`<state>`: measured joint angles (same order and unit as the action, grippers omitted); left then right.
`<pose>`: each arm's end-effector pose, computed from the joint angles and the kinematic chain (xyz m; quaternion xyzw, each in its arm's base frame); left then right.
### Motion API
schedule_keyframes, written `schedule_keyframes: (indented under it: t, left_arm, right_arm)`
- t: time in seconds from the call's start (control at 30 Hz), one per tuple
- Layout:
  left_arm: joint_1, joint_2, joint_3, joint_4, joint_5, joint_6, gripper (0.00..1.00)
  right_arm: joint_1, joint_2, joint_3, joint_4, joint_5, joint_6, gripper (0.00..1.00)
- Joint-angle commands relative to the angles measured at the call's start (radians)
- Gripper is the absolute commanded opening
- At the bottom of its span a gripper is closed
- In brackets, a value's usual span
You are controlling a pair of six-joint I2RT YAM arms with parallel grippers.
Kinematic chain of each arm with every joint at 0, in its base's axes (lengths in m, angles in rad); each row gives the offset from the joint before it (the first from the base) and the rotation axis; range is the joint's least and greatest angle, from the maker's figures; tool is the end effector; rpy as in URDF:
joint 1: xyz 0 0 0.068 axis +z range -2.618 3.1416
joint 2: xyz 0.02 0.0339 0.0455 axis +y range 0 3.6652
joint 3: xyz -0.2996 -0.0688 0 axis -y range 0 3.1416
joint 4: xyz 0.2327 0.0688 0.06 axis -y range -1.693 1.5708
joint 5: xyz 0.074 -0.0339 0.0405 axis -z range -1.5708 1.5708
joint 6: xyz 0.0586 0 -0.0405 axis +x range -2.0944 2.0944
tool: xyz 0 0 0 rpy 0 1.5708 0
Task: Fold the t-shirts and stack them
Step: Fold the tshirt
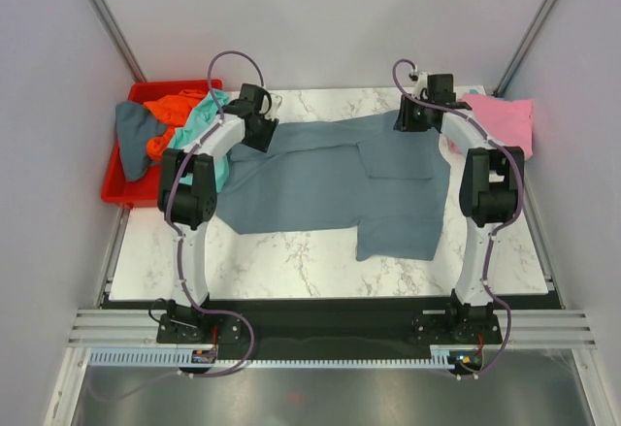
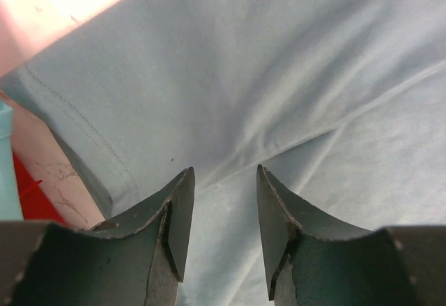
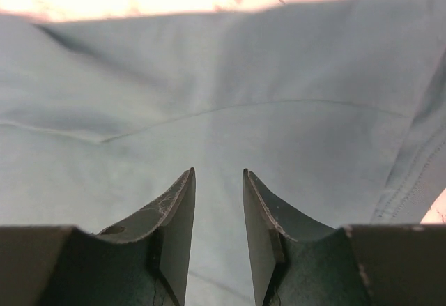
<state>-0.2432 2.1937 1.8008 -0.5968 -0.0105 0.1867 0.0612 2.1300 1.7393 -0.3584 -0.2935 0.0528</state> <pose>0.4908 -0.1211 0.2123 0.2029 0.9363 -0.0031 0.2865 0.5102 0.0483 0.2457 -0.0622 0.9067 0.1563 0.3868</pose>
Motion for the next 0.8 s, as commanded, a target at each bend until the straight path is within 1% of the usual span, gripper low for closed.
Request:
schedule_keyframes:
  t: [0.0,0.17,0.2,0.27,0.4,0.57,0.77]
  left_arm:
    - [0.01,0.041,0.028,-0.006,-0.045,-0.023,0.49]
    - [0.01,0.089,0.064,-0.008,-0.052,0.0,0.52]
    - [0.01,0.096,0.081,-0.009,-0.052,0.002,0.54]
    - [0.01,0.136,0.121,-0.04,-0.055,0.011,0.54]
    - [0.021,0.224,0.273,-0.104,-0.068,0.011,0.54]
    - [0.022,0.313,0.394,-0.156,-0.043,0.011,0.55]
    - [0.021,0.33,0.405,-0.155,-0.039,0.004,0.56]
  right_arm:
    - [-0.033,0.093,0.051,-0.013,0.008,0.005,0.42]
    - [-0.055,0.159,0.081,-0.01,0.013,0.01,0.43]
    - [-0.084,0.175,0.091,-0.01,0.022,0.016,0.44]
    - [-0.092,0.186,0.095,-0.01,0.042,0.016,0.47]
    - [-0.113,0.211,0.092,-0.014,0.079,0.021,0.49]
    - [-0.142,0.235,0.097,-0.028,0.094,0.01,0.5]
    - [-0.167,0.274,0.134,-0.034,0.119,-0.001,0.5]
